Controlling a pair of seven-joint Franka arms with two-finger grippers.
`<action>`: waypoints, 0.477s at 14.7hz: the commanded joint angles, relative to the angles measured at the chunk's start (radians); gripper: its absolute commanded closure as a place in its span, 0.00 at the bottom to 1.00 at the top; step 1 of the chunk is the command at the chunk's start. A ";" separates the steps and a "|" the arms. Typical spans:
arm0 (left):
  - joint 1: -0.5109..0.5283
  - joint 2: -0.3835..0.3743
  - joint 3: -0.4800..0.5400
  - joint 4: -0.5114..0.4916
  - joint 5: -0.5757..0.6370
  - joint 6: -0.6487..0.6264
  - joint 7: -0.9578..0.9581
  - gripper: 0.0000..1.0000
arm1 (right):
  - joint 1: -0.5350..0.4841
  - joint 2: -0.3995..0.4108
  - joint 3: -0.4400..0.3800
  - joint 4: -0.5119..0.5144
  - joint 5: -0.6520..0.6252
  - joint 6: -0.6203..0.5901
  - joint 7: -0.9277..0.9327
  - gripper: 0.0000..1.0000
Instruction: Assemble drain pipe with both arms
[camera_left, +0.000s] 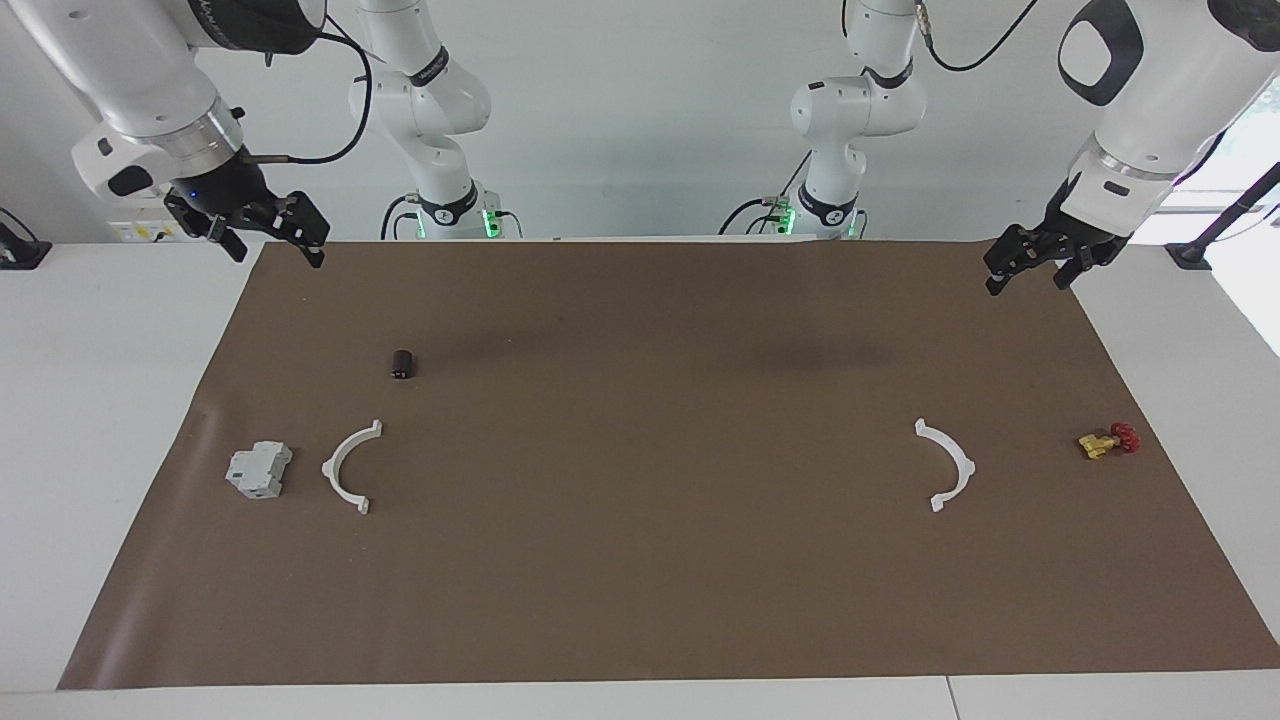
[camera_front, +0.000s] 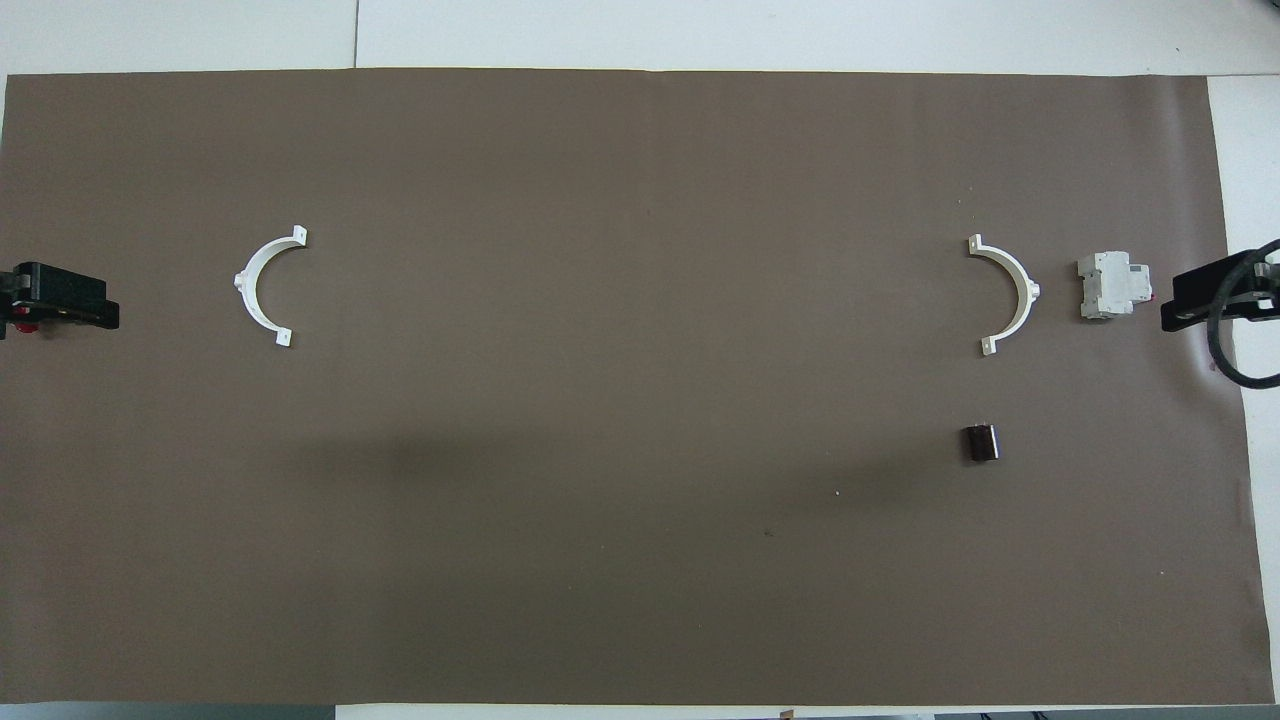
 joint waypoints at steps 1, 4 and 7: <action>0.002 0.001 0.002 0.014 -0.010 -0.016 -0.008 0.00 | -0.009 -0.007 0.001 -0.015 0.021 0.024 -0.017 0.00; 0.001 -0.005 0.001 0.004 -0.010 -0.028 -0.011 0.00 | -0.001 -0.010 0.001 -0.015 0.021 0.020 -0.014 0.00; 0.004 -0.005 0.001 0.001 -0.010 -0.032 -0.015 0.00 | -0.007 -0.028 0.002 -0.050 0.022 0.021 -0.046 0.00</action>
